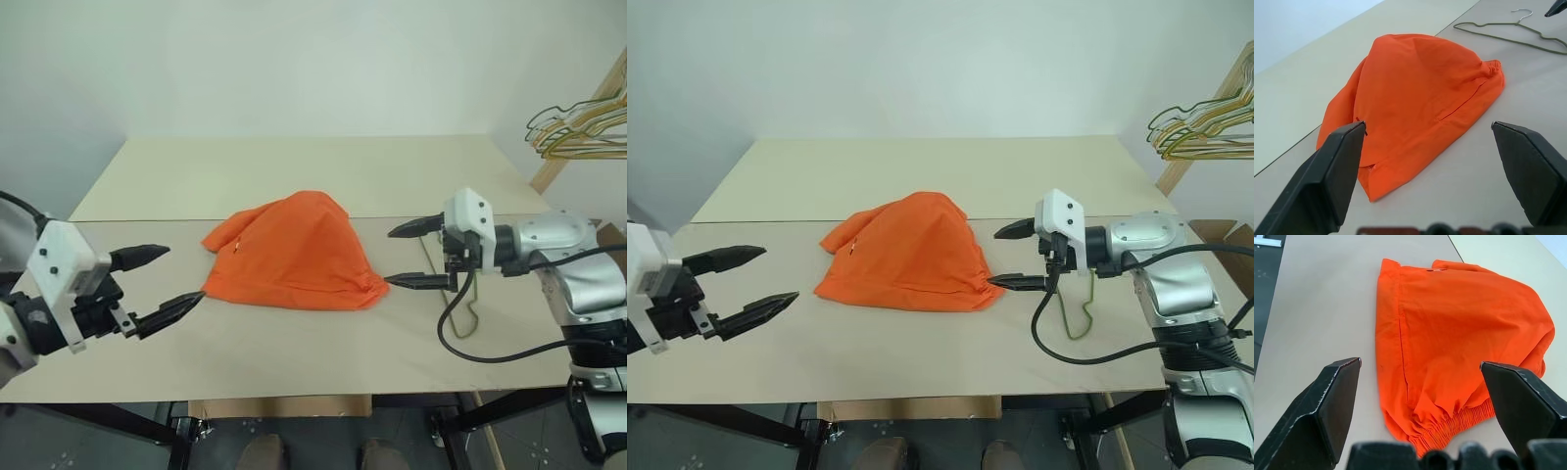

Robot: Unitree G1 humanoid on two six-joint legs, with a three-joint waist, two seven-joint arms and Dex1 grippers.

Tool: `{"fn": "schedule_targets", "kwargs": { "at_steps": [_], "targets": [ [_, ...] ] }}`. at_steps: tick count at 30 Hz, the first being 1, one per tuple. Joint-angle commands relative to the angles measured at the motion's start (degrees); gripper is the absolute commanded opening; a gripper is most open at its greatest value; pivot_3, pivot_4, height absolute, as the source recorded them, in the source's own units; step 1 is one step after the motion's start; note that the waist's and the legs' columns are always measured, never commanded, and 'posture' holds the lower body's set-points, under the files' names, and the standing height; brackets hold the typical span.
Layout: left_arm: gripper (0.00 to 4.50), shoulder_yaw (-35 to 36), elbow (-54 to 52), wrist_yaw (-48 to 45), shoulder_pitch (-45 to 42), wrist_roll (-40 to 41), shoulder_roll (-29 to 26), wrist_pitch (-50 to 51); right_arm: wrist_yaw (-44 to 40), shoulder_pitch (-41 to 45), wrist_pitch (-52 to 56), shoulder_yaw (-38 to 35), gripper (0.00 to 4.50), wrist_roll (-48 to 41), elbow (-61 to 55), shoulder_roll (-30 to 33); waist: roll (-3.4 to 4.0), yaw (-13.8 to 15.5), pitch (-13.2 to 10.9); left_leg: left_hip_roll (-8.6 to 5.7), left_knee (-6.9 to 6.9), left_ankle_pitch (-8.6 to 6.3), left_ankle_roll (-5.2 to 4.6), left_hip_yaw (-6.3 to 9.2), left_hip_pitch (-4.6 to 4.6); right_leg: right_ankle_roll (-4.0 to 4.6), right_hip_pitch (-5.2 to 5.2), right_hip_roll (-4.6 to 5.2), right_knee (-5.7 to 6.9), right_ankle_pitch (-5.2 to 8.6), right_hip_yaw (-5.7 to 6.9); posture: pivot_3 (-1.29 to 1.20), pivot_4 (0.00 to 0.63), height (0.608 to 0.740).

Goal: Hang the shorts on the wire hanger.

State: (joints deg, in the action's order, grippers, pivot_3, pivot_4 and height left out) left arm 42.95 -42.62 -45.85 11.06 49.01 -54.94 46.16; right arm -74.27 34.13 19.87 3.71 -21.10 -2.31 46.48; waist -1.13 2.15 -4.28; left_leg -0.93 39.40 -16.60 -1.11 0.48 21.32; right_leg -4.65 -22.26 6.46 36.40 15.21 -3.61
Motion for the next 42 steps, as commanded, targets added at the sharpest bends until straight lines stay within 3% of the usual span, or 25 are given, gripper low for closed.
{"fn": "schedule_targets", "kwargs": {
  "at_steps": [1, 11, 14, 20, 29, 34, 37, 42],
  "targets": [
    [4.48, 1.5, 0.1, -1.2, -0.8, 1.1, -0.4, -1.6, 0.3, 0.4, 0.0, -1.7, 4.5, -0.9, -1.5, 0.6, 0.0, 0.0, 0.0, 0.0, 0.0, 0.0, 0.0, 0.0, 0.0, 0.0, 0.0, 0.0, 0.0, 0.0, 0.0, 0.14, 0.044, 0.74],
    [4.48, 1.2, 0.0, -1.0, 0.7, -1.6, -2.4, -1.0, 1.4, 0.8, -0.5, -0.8, 4.5, 0.2, -1.4, -0.3, -0.01, 0.1, 0.0, 0.0, 0.0, 0.0, 0.0, 0.0, 0.0, 0.0, 0.0, 0.0, -0.01, 0.0, 0.0, 0.15, 0.049, 0.74],
    [4.48, 0.5, 0.3, -2.2, 0.3, -2.0, -3.0, -1.6, 2.5, 0.6, -5.0, 2.2, 4.5, 4.9, -1.3, -0.7, -0.01, 0.0, 0.0, 0.0, 0.0, 0.0, 0.0, -0.01, 0.0, 0.0, 0.01, 0.0, -0.01, 0.0, 0.01, 0.14, 0.051, 0.74],
    [4.48, 1.7, 0.7, -4.0, -0.6, -1.4, -3.6, -1.1, 6.2, 2.4, -28.5, 12.7, 4.5, 23.0, 5.1, -2.4, -0.01, -0.2, -0.2, 0.0, -0.02, 0.01, 0.02, -0.07, -0.04, 0.0, 0.01, -0.02, -0.03, 0.0, 0.01, 0.12, 0.078, 0.74],
    [4.48, 1.0, 0.3, -3.6, -1.2, -0.5, -3.2, -0.6, 11.5, 3.8, -42.3, 20.8, 4.5, 36.0, 13.6, -6.3, -0.01, -0.8, -0.8, 0.0, -0.15, 0.1, 0.16, -0.01, -0.07, 0.03, 0.01, -0.02, -0.08, -0.02, 0.01, 0.13, 0.086, 0.74],
    [4.48, 0.6, 0.2, -3.1, -1.3, -0.6, -2.9, -0.5, 21.9, 7.3, -49.1, 24.7, 4.5, 48.7, 23.3, -7.3, -0.02, -1.4, -1.0, 0.0, -0.19, 0.12, 0.2, 0.02, -0.09, 0.05, 0.01, -0.02, -0.08, -0.02, 0.03, 0.13, 0.088, 0.74],
    [4.5, 0.4, -0.3, -2.7, -1.2, -0.4, -2.6, -0.4, 27.4, 10.1, -51.5, 26.7, 3.92, 54.6, 29.0, -7.7, -0.07, -1.8, -1.1, 0.01, -0.33, 0.19, 0.3, 0.01, -0.25, 0.12, 0.09, -0.04, -0.09, -0.07, 0.02, 0.13, 0.09, 0.74],
    [4.5, 0.1, -0.8, -2.0, -0.9, 0.0, -2.1, -0.3, 29.6, 12.0, -54.9, 27.9, 2.3, 56.3, 32.6, -8.1, -0.09, -1.7, -1.1, 0.03, -0.42, 0.22, 0.34, 0.04, -0.29, 0.15, 0.09, -0.06, -0.11, -0.06, 0.02, 0.13, 0.094, 0.74]
  ]
}}
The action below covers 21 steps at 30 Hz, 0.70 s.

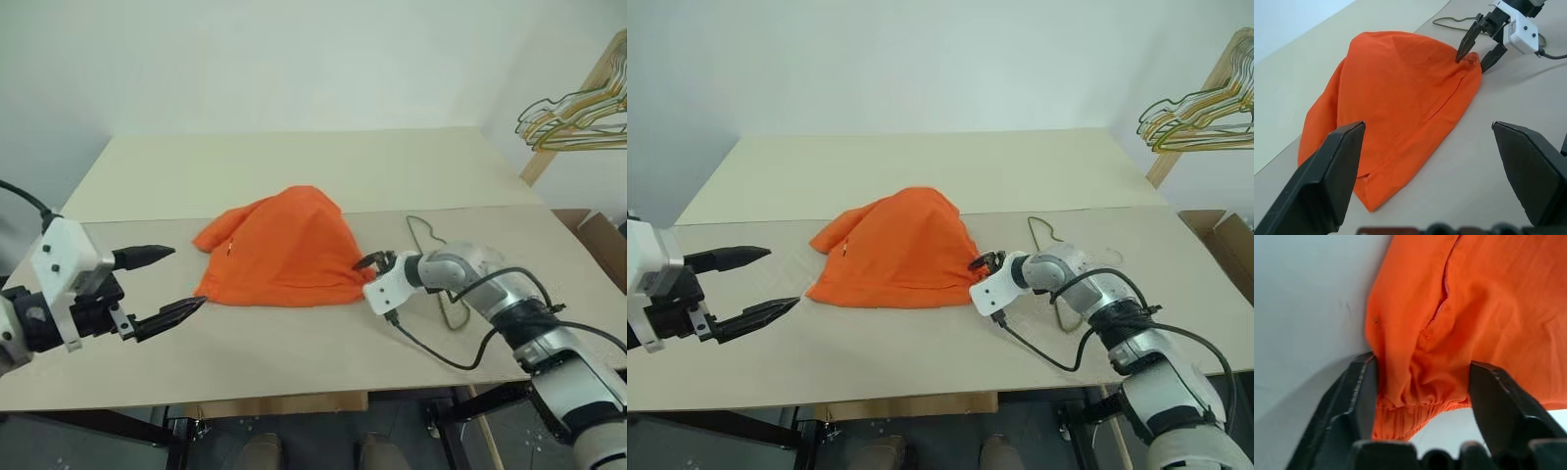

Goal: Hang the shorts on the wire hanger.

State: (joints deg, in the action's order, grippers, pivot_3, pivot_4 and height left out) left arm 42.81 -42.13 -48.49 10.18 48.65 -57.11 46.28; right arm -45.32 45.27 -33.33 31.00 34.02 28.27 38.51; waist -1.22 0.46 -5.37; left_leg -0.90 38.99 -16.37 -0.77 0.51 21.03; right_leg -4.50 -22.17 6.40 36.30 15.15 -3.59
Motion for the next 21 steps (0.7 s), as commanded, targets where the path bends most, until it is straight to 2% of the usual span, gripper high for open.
{"fn": "schedule_targets", "kwargs": {
  "at_steps": [1, 4, 7, 9, 10, 13, 16, 21],
  "targets": [
    [4.5, 0.0, -1.4, 0.9, 0.0, 0.4, 0.2, -0.5, 0.5, 0.7, -2.0, 0.6, 1.94, 1.1, 1.7, -0.3, -0.02, 0.0, 0.0, 0.0, 0.0, 0.0, 0.0, 0.0, 0.0, 0.0, 0.0, 0.0, -0.01, 0.0, 0.0, 0.13, 0.094, 0.74],
    [4.5, -1.1, -1.8, 1.5, 0.3, 0.0, 0.7, -0.7, 0.9, 0.0, -2.3, 0.2, 1.0, 0.7, 0.7, -1.0, -0.02, -0.2, 0.0, 0.01, 0.0, 0.0, 0.0, 0.0, 0.01, 0.0, 0.0, 0.0, 0.0, 0.0, -0.01, 0.12, 0.092, 0.74],
    [4.5, -5.2, -2.5, 1.7, 2.2, -4.9, 0.0, -2.6, 0.3, -0.5, -2.2, -0.7, 0.03, -0.8, -1.5, -1.4, 0.0, -0.4, 0.0, 0.01, -0.05, 0.0, 0.0, 0.01, 0.02, 0.01, -0.03, 0.0, -0.01, 0.0, -0.01, 0.11, 0.09, 0.74],
    [4.5, -10.2, -2.6, 1.8, 4.9, -13.0, -1.6, -6.8, -1.0, -0.7, -1.7, -1.6, 0.03, -2.9, -2.9, -1.5, 0.02, -0.5, -0.1, 0.01, -0.07, 0.01, 0.01, 0.0, 0.03, 0.02, -0.05, -0.01, -0.01, 0.0, -0.01, 0.1, 0.086, 0.74],
    [4.5, -15.6, -1.3, 2.5, 6.8, -20.5, -3.2, -11.5, -3.1, -0.7, -1.5, -2.1, 0.03, -5.4, -4.1, -1.3, 0.01, -0.6, -0.1, 0.01, -0.07, 0.01, 0.02, 0.0, 0.03, 0.02, -0.05, -0.01, -0.01, 0.0, -0.01, 0.09, 0.083, 0.74],
    [4.5, -27.2, 3.5, 6.3, 7.9, -35.5, -5.1, -21.0, -7.8, -1.0, 0.2, -3.2, 0.03, -11.0, -7.6, -1.0, 0.13, -0.6, -0.2, 0.0, -0.09, 0.02, 0.03, -0.05, 0.04, 0.04, -0.04, -0.02, -0.07, -0.01, -0.04, 0.08, 0.078, 0.74],
    [4.5, -37.7, 12.3, 10.0, 2.6, -48.4, -4.6, -30.6, -11.4, -1.4, 1.6, -3.7, 0.03, -15.3, -10.6, -0.6, 0.13, -0.6, -0.2, 0.02, -0.1, 0.01, 0.02, -0.04, 0.05, 0.04, -0.04, -0.04, -0.06, -0.01, -0.03, 0.06, 0.07, 0.74],
    [4.5, -47.1, 25.6, 13.2, -7.9, -60.6, -2.0, -39.9, -13.5, -2.1, 3.2, -4.5, 0.03, -17.7, -13.5, -0.1, 0.11, -0.3, -0.1, 0.04, -0.05, 0.01, 0.01, -0.05, 0.11, 0.04, -0.09, -0.05, -0.05, -0.03, -0.01, 0.04, 0.056, 0.74]
  ]
}}
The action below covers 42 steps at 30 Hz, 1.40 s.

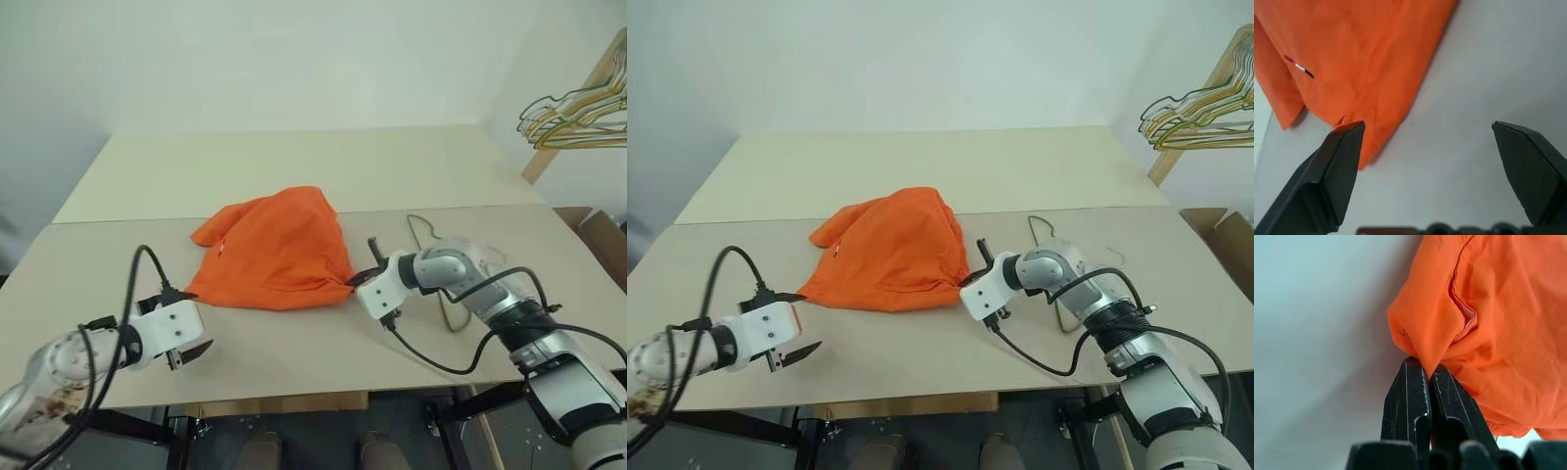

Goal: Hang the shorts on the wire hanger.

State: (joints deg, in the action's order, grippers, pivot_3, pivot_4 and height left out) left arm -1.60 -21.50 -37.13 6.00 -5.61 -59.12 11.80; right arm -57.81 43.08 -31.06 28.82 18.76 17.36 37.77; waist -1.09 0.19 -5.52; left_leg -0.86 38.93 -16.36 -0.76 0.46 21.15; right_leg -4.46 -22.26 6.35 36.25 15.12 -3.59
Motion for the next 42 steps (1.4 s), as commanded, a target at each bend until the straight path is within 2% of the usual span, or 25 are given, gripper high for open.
{"fn": "schedule_targets", "kwargs": {
  "at_steps": [1, 8, 9, 12, 22, 23, 26, 28, 31, 34, 38, 40, 42],
  "targets": [
    [4.5, -3.3, 6.6, 1.8, -4.8, -7.4, 0.3, -6.5, -1.1, 0.0, 1.0, -2.5, 0.03, -2.5, -2.8, 0.7, -0.01, -0.1, 0.0, 0.01, 0.0, 0.0, 0.0, 0.0, 0.02, 0.0, -0.03, 0.0, 0.0, 0.0, 0.0, 0.04, 0.056, 0.74],
    [4.5, -9.4, 22.2, -0.8, -15.2, -11.4, 5.1, -12.3, -2.1, -0.2, 2.1, -3.4, 0.03, -3.7, -4.2, 1.1, 0.19, -0.3, 0.2, 0.01, 0.02, 0.01, -0.02, -0.05, -0.02, -0.01, -0.02, 0.0, 0.12, 0.0, 0.0, 0.02, 0.053, 0.74],
    [4.32, -10.2, 24.5, -1.3, -16.6, -11.7, 5.8, -13.2, -2.1, -0.2, 2.3, -3.5, 0.01, -3.9, -4.4, 1.1, 0.27, -0.3, 0.3, -0.01, 0.02, 0.03, -0.05, -0.05, -0.03, -0.01, 0.0, 0.01, 0.12, 0.0, 0.0, 0.01, 0.054, 0.74],
    [3.58, -11.8, 30.1, -1.2, -20.2, -13.3, 7.9, -15.5, -2.5, -0.3, 2.8, -3.8, 0.0, -4.4, -4.9, 1.5, 0.39, -0.2, 0.4, -0.03, 0.06, 0.06, -0.09, -0.13, -0.07, -0.01, 0.0, 0.02, 0.31, 0.0, 0.0, 0.0, 0.054, 0.74],
    [0.23, -10.5, 41.0, 1.7, -27.9, -15.2, 10.7, -19.4, -3.4, -1.0, 4.4, -5.1, 0.0, -5.6, -6.5, 2.3, 0.44, -1.4, 0.6, -0.03, 0.06, 0.1, -0.14, -0.09, -0.03, -0.02, -0.07, 0.02, 0.46, 0.0, -0.01, -0.01, 0.053, 0.74],
    [0.04, -9.9, 40.6, 0.9, -27.8, -14.6, 10.1, -19.9, -3.6, -1.0, 4.4, -5.2, 0.0, -6.0, -6.5, 2.4, 0.43, -1.6, 0.6, -0.03, 0.06, 0.1, -0.15, -0.09, 0.0, -0.02, -0.09, 0.02, 0.49, 0.0, -0.03, -0.02, 0.056, 0.74],
    [0.04, -6.5, 34.6, -7.3, -24.7, -7.2, 5.8, -22.6, -6.0, -1.3, 5.8, -6.0, 0.0, -9.9, -7.6, 2.7, 0.39, -2.2, 0.6, -0.01, 0.06, 0.09, -0.15, -0.08, 0.08, -0.02, -0.17, 0.02, 0.51, 0.0, -0.03, -0.03, 0.059, 0.74],
    [0.04, -2.8, 27.3, -16.5, -20.0, 1.6, 0.7, -22.7, -9.1, -1.6, 6.8, -6.7, 0.0, -14.0, -9.3, 3.7, 0.33, -3.0, 0.6, 0.03, 0.06, 0.09, -0.15, -0.08, 0.21, -0.02, -0.31, 0.03, 0.58, 0.0, -0.03, -0.03, 0.059, 0.74],
    [0.04, 5.9, 15.5, -31.9, -10.2, 16.6, -8.8, -17.3, -15.3, -2.5, 7.8, -7.7, 0.0, -21.2, -12.1, 5.9, 0.27, -3.7, 0.6, 0.24, 0.18, 0.09, -0.15, -0.11, 0.82, -0.02, -0.94, 0.03, 0.76, 0.0, -0.07, -0.03, 0.06, 0.74],
    [0.04, 13.6, 10.3, -37.6, -4.5, 23.6, -12.8, -12.6, -19.2, -2.4, 10.4, -8.3, 0.0, -25.9, -13.0, 6.3, 0.27, -3.9, 0.6, 0.37, 0.22, 0.08, -0.18, -0.17, 0.84, -0.02, -0.95, 0.0, 0.75, 0.0, -0.06, -0.02, 0.057, 0.74],
    [0.04, 13.5, 13.1, -31.8, -12.8, 22.1, -10.1, -9.9, -14.3, 3.5, 13.8, -10.0, 0.0, -24.3, -5.4, 0.5, 0.26, -3.6, 0.5, 0.37, 0.2, 0.07, -0.19, -0.33, -0.08, 0.0, -0.04, -0.18, 0.47, 0.01, -0.05, 0.0, 0.044, 0.74],
    [0.04, 10.0, 17.8, -26.2, -22.8, 18.0, -6.6, -8.6, -6.6, 9.3, 14.6, -11.0, 0.0, -19.8, 3.0, -3.5, 0.21, -3.5, 0.6, 0.36, 0.19, 0.08, -0.17, -0.34, -0.38, 0.03, 0.16, -0.26, 0.54, -0.01, -0.06, 0.0, 0.035, 0.74],
    [0.04, 5.2, 27.0, -20.2, -36.4, 10.4, -2.7, -9.2, 3.7, 17.3, 12.8, -11.1, 0.0, -13.8, 14.6, -7.2, 0.14, -3.3, 0.7, 0.37, 0.19, 0.17, -0.02, -0.24, -0.31, 0.12, 0.03, -0.36, 0.61, -0.08, -0.06, 0.0, 0.026, 0.74]
  ]
}}
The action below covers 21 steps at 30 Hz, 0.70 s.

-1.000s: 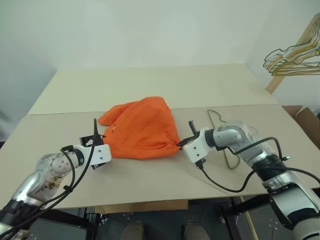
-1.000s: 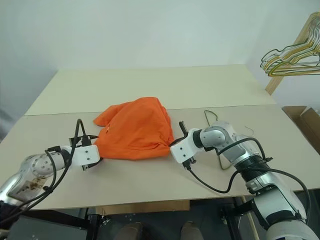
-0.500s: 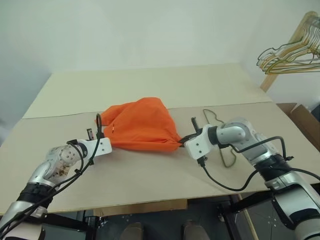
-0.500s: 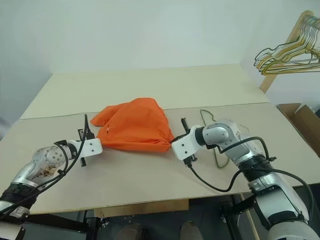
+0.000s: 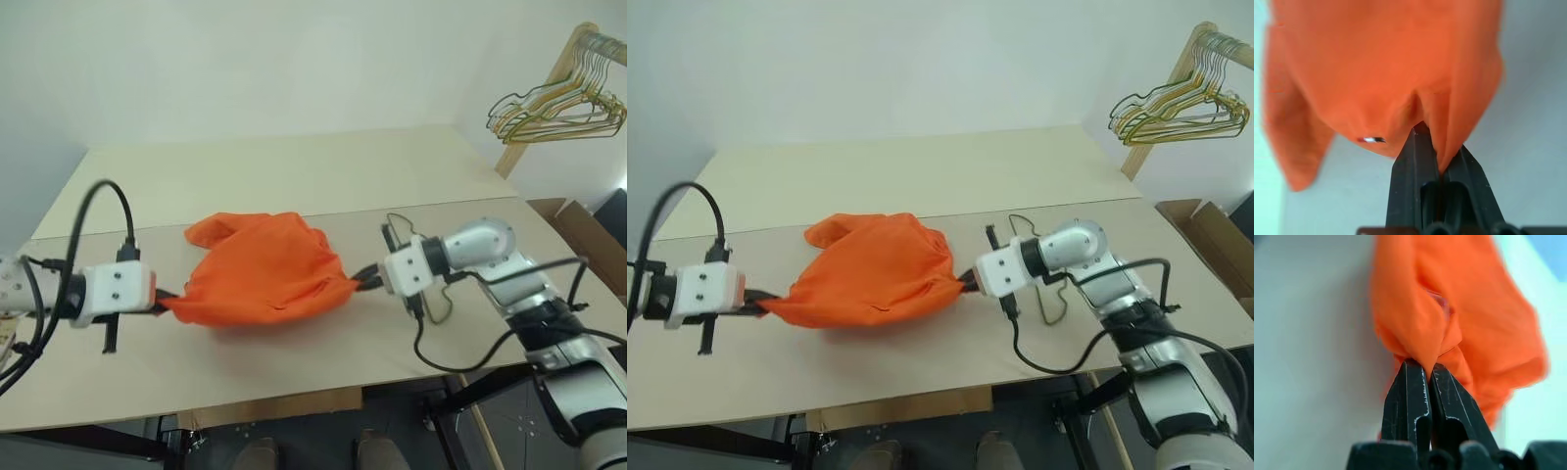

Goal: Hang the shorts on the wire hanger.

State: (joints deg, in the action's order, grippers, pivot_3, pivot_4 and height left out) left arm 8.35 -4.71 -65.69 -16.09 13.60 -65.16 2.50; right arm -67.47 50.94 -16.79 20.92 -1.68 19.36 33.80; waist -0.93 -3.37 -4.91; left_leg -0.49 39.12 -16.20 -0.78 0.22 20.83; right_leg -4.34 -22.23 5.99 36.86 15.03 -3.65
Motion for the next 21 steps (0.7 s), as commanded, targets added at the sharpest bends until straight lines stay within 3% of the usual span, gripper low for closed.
{"fn": "schedule_targets", "kwargs": {
  "at_steps": [1, 2, 3, 6, 8, 11, 16, 18, 21],
  "targets": [
    [0.04, -7.6, 17.4, 12.0, -22.8, -13.6, 5.5, -1.1, 19.5, 14.1, -1.8, -3.0, 0.0, 9.5, 19.1, -5.2, -0.1, 0.3, 0.2, -0.02, 0.0, 0.03, 0.06, 0.07, -0.03, 0.01, 0.03, -0.04, 0.07, -0.01, 0.02, 0.0, 0.018, 0.74],
    [0.04, -9.9, 24.1, 15.3, -29.9, -17.5, 7.5, -2.5, 24.9, 18.1, -2.1, -2.8, 0.0, 11.7, 24.9, -7.0, -0.16, 0.1, 0.3, -0.06, -0.05, 0.2, 0.32, 0.08, 0.09, 0.1, -0.16, -0.05, 0.11, -0.08, 0.09, -0.01, 0.006, 0.74],
    [0.04, -13.4, 36.3, 24.2, -41.7, -23.9, 10.6, -4.4, 35.0, 24.3, -1.0, -2.3, 0.0, 14.7, 32.7, -9.5, -0.36, 0.0, 0.6, -0.08, -0.12, 0.41, 0.67, 0.06, 0.3, 0.14, -0.36, -0.04, 0.26, -0.11, 0.19, -0.01, 0.0, 0.74],
    [0.04, -20.6, 61.7, 45.4, -64.3, -36.2, 16.0, -8.8, 55.3, 36.2, 1.2, -2.8, 0.0, 18.8, 47.2, -14.6, -0.88, -0.9, 0.9, -0.02, -0.15, 0.79, 1.31, 0.12, 1.04, 0.26, -1.19, 0.05, 0.45, -0.18, 0.8, -0.01, 0.0, 0.74],
    [0.04, -23.9, 72.1, 59.5, -75.1, -41.6, 17.8, -9.6, 65.1, 42.2, 1.7, -5.7, 0.0, 17.9, 52.1, -16.8, -1.01, -1.9, 1.0, -0.08, -0.23, 0.78, 1.33, 0.22, 1.62, 0.28, -2.29, 0.32, 0.87, -0.23, 1.25, -0.01, 0.0, 0.74],
    [0.04, -25.3, 78.4, 69.8, -83.4, -44.6, 19.1, -11.6, 73.5, 46.5, -0.4, -9.6, 0.0, 16.5, 54.7, -17.8, -1.05, -3.1, 1.1, -0.33, -0.85, 0.73, 1.25, 0.15, 1.75, 0.26, -2.91, 0.66, 1.13, -0.23, 1.32, -0.02, 0.0, 0.74],
    [0.04, -27.5, 79.5, 73.0, -85.1, -47.4, 19.0, -22.0, 73.8, 43.5, -8.2, -8.5, 0.0, 20.3, 54.7, -16.2, -1.05, -4.5, 1.1, -0.52, -1.2, 0.74, 1.24, 0.15, 2.29, 0.25, -3.69, 0.91, 1.2, -0.22, 1.34, -0.04, 0.0, 0.74],
    [0.04, -26.8, 78.8, 69.1, -81.8, -46.0, 18.8, -27.3, 71.2, 39.9, -11.2, -6.9, 0.0, 22.0, 54.6, -15.2, -1.07, -5.2, 1.2, -0.58, -1.08, 0.74, 1.2, 0.13, 2.39, 0.23, -3.68, 0.97, 1.18, -0.23, 1.34, -0.04, 0.0, 0.74],
    [0.04, -24.9, 75.6, 56.3, -72.0, -41.3, 17.6, -37.1, 68.7, 32.8, -18.4, -2.6, 0.0, 26.8, 53.8, -12.4, -1.02, -5.7, 1.4, -0.68, -0.75, 0.83, 1.01, -0.02, 2.43, 0.22, -3.48, 1.11, 1.1, -0.23, 1.34, -0.05, 0.0, 0.74]
  ]
}}
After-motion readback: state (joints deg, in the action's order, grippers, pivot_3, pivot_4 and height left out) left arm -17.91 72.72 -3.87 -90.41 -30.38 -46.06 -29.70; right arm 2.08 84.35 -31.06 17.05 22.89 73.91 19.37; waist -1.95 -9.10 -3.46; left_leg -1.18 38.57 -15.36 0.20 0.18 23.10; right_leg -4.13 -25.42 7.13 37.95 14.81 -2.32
